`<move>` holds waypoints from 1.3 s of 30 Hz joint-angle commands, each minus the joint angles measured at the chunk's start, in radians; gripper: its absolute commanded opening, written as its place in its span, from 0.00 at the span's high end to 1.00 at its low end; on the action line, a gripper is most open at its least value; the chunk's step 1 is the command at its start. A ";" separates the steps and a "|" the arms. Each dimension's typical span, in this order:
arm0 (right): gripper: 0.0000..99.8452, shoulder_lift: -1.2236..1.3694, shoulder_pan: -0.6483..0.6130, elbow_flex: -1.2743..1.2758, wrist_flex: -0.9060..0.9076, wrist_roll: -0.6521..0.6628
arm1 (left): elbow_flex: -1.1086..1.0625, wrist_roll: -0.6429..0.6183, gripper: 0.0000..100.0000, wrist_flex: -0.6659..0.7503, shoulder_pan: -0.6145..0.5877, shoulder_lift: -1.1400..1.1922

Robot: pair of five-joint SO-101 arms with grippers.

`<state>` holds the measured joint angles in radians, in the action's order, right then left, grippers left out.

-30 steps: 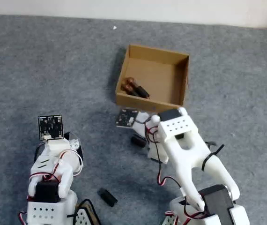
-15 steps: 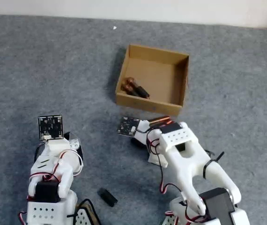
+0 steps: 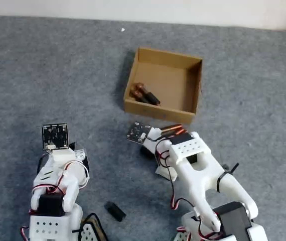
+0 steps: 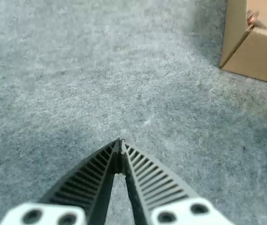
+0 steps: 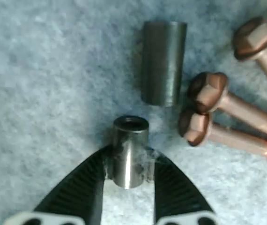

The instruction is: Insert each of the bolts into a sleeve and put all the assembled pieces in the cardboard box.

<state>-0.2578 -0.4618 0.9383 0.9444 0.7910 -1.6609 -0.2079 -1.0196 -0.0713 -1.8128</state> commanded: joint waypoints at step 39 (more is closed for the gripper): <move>1.00 -0.616 0.278 0.150 -0.099 -0.718 | 0.360 0.582 0.97 -0.301 0.257 0.024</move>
<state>-0.8393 -0.2148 1.0932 0.8707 0.0852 -1.3771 0.3644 -1.3172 0.1235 -1.8159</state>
